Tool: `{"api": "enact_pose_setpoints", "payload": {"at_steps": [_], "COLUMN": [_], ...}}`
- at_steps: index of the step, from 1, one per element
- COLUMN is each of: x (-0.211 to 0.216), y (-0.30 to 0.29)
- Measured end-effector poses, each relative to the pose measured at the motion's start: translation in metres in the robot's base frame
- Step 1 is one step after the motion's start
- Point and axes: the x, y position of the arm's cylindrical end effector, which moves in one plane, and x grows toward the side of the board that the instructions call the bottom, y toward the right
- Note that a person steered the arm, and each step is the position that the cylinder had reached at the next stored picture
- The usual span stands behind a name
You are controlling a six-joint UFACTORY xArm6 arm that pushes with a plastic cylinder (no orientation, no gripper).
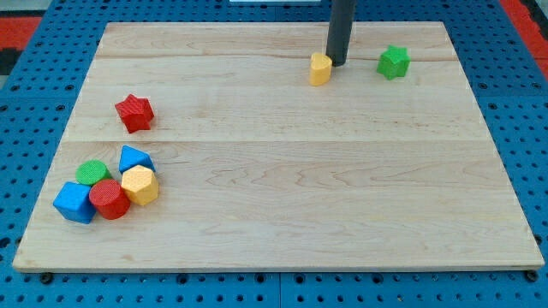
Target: Push the red star slightly towards the right of the board
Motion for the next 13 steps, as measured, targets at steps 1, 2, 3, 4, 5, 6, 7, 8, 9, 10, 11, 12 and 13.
{"api": "enact_pose_setpoints", "payload": {"at_steps": [1,2,3,4,5,6,7,8,9,10,11,12,13], "x": [0.025,0.088,0.134,0.136,0.128,0.116,0.143,0.12,0.109,0.11,0.11,0.099,0.097], "y": [0.023,0.003,-0.028,-0.066,-0.122,-0.211,-0.305,-0.331,-0.293,-0.279,-0.291,-0.291,-0.293]}}
